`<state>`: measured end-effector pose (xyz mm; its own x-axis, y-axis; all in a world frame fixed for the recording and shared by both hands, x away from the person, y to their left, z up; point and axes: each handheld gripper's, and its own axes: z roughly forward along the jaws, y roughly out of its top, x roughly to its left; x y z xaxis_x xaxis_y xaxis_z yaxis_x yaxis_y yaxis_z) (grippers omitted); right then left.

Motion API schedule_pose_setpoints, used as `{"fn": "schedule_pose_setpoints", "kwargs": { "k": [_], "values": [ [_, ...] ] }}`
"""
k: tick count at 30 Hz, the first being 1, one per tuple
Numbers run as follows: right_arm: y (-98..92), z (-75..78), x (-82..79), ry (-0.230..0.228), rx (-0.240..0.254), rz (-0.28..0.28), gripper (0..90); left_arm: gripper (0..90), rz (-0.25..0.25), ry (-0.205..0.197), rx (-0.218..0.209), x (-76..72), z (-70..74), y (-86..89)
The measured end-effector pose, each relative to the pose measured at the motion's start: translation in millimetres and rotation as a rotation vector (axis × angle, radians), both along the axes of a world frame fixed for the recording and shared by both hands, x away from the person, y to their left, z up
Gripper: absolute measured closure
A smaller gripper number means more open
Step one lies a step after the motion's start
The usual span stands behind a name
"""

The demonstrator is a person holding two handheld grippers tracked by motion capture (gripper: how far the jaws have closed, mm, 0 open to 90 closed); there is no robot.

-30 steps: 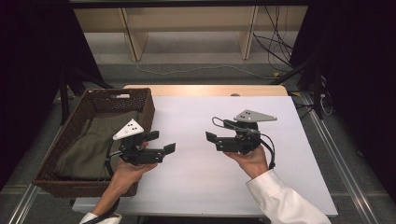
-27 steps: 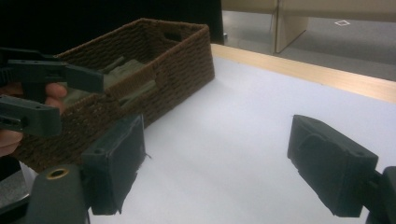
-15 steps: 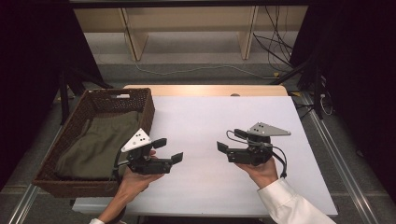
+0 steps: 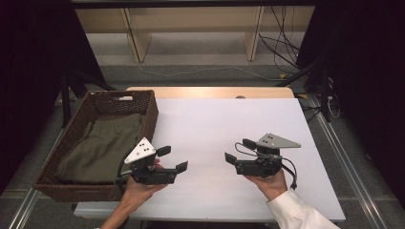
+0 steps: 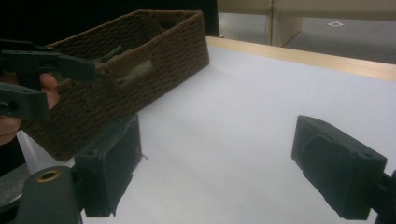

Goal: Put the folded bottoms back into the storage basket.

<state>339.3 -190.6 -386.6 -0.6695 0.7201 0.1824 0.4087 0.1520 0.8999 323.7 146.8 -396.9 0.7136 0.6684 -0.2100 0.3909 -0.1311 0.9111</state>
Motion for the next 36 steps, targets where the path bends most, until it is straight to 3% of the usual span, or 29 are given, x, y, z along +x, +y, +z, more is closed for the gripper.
{"fn": "schedule_pose_setpoints", "kwargs": {
  "k": [10, 19, 24, 36],
  "values": [
    [-8.2, -5.0, -9.0, -0.008, 0.011, -0.014, 16.9, 15.8, -0.011, -0.029, 0.029, -7.3, -5.9, -3.0],
    [-15.3, -7.5, -17.3, -0.027, 0.011, -0.021, 16.9, 15.6, -0.011, -0.059, 0.017, -13.3, -9.4, -4.2],
    [-18.4, -9.1, -21.3, -0.031, 0.016, -0.026, 16.9, 15.6, -0.011, -0.057, 0.01, -15.9, -12.0, -5.2],
    [-22.1, -16.8, -32.7, -0.049, 0.012, -0.036, 15.8, 14.3, -0.037, -0.076, 0.04, -22.2, -22.7, -11.8]
  ]
}}
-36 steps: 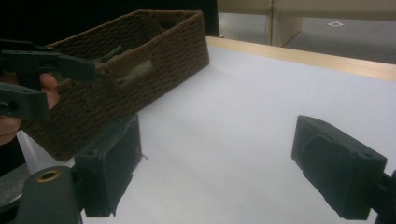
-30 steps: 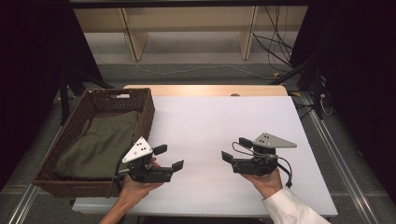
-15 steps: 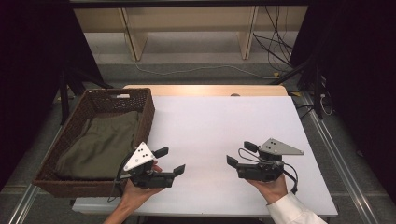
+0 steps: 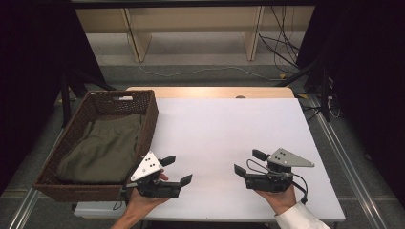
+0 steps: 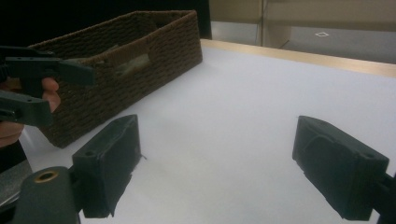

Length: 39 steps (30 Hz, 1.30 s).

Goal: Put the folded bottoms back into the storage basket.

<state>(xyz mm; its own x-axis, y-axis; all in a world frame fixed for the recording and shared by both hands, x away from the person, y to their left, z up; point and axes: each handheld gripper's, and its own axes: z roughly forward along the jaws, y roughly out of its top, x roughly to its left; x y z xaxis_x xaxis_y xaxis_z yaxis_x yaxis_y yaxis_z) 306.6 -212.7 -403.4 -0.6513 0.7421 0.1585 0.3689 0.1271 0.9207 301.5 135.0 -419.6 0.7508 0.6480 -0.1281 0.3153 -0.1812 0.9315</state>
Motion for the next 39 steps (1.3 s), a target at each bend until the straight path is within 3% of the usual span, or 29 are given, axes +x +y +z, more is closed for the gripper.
{"fn": "schedule_pose_setpoints", "kwargs": {
  "k": [6, 13, 21, 39],
  "values": [
    [-4.1, -6.0, -6.1, -0.003, -0.002, -0.008, 13.5, 9.4, 0.01, -0.013, 0.026, -1.2, -5.6, -0.7],
    [-11.6, -10.5, -12.5, 0.001, 0.002, -0.019, 12.5, 7.6, 0.037, 0.01, -0.017, 2.1, -8.6, 5.1],
    [-13.7, -9.8, -12.6, -0.006, 0.003, -0.027, 12.5, 7.4, 0.037, 0.006, -0.034, 2.7, -7.6, 6.8],
    [-13.7, -9.5, -12.0, -0.01, 0.009, -0.028, 12.6, 7.5, 0.036, 0.02, -0.013, 5.3, -10.5, 4.9]
  ]
}}
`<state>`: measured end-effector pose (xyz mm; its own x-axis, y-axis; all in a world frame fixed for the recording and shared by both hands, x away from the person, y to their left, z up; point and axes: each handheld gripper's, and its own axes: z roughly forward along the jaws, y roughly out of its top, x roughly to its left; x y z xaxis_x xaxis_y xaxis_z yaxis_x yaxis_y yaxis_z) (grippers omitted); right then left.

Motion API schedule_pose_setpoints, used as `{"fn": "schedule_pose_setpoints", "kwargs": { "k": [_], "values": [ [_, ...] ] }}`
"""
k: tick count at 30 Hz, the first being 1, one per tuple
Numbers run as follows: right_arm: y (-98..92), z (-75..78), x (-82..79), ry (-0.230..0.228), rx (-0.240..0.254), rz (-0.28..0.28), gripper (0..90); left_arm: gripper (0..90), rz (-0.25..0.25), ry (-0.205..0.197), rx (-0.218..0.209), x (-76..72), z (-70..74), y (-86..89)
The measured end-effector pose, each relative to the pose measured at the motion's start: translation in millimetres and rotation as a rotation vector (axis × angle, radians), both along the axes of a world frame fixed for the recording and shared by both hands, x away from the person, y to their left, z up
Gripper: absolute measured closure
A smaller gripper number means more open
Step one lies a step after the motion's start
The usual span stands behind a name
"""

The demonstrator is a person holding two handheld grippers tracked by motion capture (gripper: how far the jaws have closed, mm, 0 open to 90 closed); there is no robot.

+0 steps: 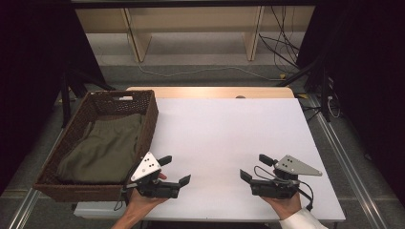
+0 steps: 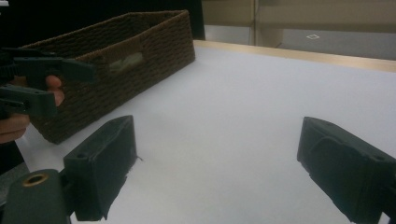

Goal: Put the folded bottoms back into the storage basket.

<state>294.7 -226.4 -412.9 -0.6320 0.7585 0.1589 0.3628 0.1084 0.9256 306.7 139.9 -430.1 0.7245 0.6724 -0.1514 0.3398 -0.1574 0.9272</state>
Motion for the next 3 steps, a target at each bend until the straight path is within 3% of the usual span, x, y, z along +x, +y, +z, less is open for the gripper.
{"fn": "schedule_pose_setpoints", "kwargs": {
  "k": [3],
  "values": [
    [0.2, -0.1, 0.1, 0.0, 0.0, -0.001, 12.6, 7.5, 0.001, 0.002, 0.005, 0.9, -0.9, -1.4]
  ]
}}
